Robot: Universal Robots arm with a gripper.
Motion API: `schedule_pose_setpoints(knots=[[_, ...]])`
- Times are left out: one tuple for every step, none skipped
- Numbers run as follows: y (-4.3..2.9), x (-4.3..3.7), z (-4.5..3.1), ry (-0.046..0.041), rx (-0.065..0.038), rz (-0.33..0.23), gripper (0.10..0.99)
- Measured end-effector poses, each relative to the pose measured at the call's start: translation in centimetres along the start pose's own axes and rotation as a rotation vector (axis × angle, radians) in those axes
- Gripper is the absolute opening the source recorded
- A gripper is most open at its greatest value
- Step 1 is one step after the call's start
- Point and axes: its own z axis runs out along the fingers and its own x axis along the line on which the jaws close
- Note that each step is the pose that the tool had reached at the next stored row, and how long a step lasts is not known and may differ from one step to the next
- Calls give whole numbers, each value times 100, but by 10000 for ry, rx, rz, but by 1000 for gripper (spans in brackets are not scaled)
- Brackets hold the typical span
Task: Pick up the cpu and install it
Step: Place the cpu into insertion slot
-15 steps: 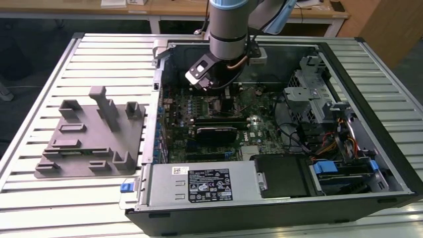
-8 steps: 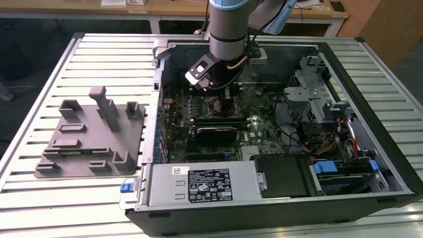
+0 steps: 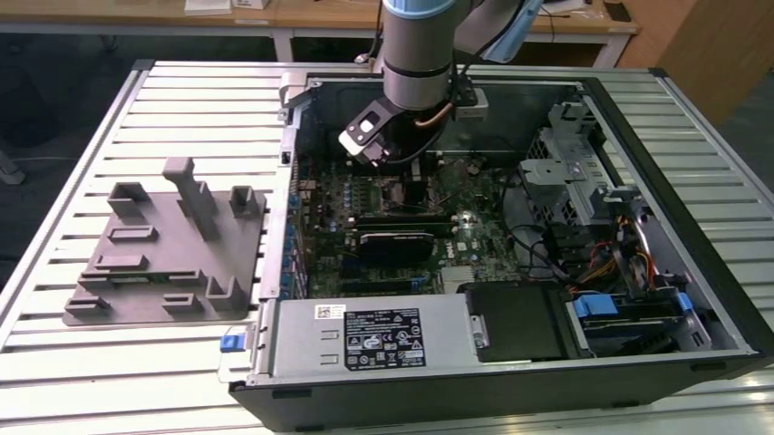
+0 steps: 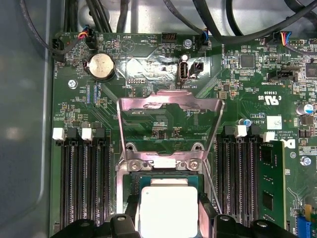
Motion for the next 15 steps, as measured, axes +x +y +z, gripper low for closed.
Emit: schedule_pose_setpoints(knots=[[0, 0, 0, 1, 0, 0, 541], [0, 0, 0, 0, 0, 0, 541], [1, 1, 2, 4, -4, 0, 541], [1, 0, 2, 0, -6, 0, 549], [0, 0, 3, 3, -4, 0, 549], [0, 1, 3, 4, -3, 0, 608], [0, 1, 3, 5, -2, 0, 608], [0, 1, 1, 10, -2, 0, 608], [1, 1, -3, 25, -5, 1, 608], [2, 3, -8, 46, -12, 3, 608], [3, 3, -20, 47, -11, 3, 608], [2, -1, -38, 36, -4, 2, 608], [3, -1, -49, 36, -3, 2, 608], [3, -1, -55, 36, -3, 2, 608], [3, -1, -54, 37, -3, 1, 608]])
